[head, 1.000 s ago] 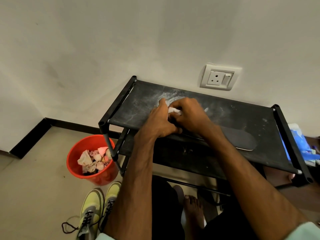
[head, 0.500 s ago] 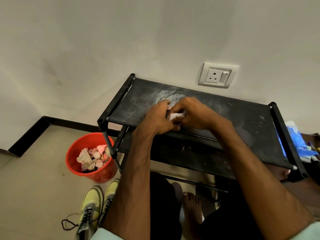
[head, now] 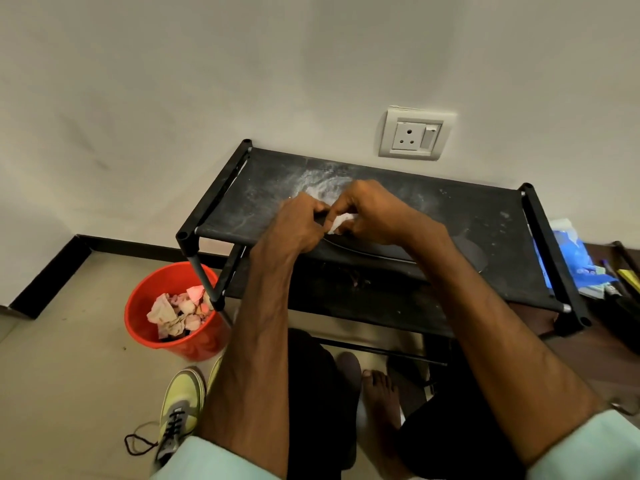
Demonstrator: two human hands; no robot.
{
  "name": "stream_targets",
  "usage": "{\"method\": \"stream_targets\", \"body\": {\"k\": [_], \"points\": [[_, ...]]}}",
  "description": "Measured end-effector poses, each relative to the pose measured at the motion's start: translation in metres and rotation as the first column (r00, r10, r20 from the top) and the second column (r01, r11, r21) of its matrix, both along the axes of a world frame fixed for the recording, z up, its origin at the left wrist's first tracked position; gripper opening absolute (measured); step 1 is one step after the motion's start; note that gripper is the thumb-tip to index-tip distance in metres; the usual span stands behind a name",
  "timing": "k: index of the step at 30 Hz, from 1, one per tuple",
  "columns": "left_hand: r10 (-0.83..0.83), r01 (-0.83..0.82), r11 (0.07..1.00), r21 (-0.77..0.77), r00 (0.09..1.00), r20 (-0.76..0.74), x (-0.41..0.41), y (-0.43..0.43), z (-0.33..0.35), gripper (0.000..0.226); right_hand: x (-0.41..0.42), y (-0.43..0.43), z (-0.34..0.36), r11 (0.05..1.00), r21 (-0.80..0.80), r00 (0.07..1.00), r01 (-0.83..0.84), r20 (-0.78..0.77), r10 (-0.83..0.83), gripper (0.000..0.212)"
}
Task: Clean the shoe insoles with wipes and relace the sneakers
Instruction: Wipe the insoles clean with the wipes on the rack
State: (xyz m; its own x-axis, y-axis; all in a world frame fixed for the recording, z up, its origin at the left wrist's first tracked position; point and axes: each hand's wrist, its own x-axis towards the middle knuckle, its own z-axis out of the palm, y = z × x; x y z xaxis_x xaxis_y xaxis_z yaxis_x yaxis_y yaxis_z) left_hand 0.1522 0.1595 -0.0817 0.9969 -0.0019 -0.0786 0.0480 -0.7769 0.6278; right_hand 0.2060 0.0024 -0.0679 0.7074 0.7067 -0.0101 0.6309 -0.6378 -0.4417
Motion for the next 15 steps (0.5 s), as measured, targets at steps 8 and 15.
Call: {"method": "stream_targets", "body": {"k": [8, 15], "points": [[0.091, -0.091, 0.996, 0.020, 0.995, -0.031, 0.007, 0.000, -0.009, 0.057, -0.015, -0.031, 0.000, 0.998, 0.029, 0.998, -0.059, -0.024, 0.059, 0.047], [0.108, -0.107, 0.994, 0.032, 0.993, -0.041, 0.010, -0.003, -0.012, 0.057, -0.028, -0.098, 0.011, 0.992, -0.064, 0.986, 0.109, -0.117, -0.116, 0.034]]}}
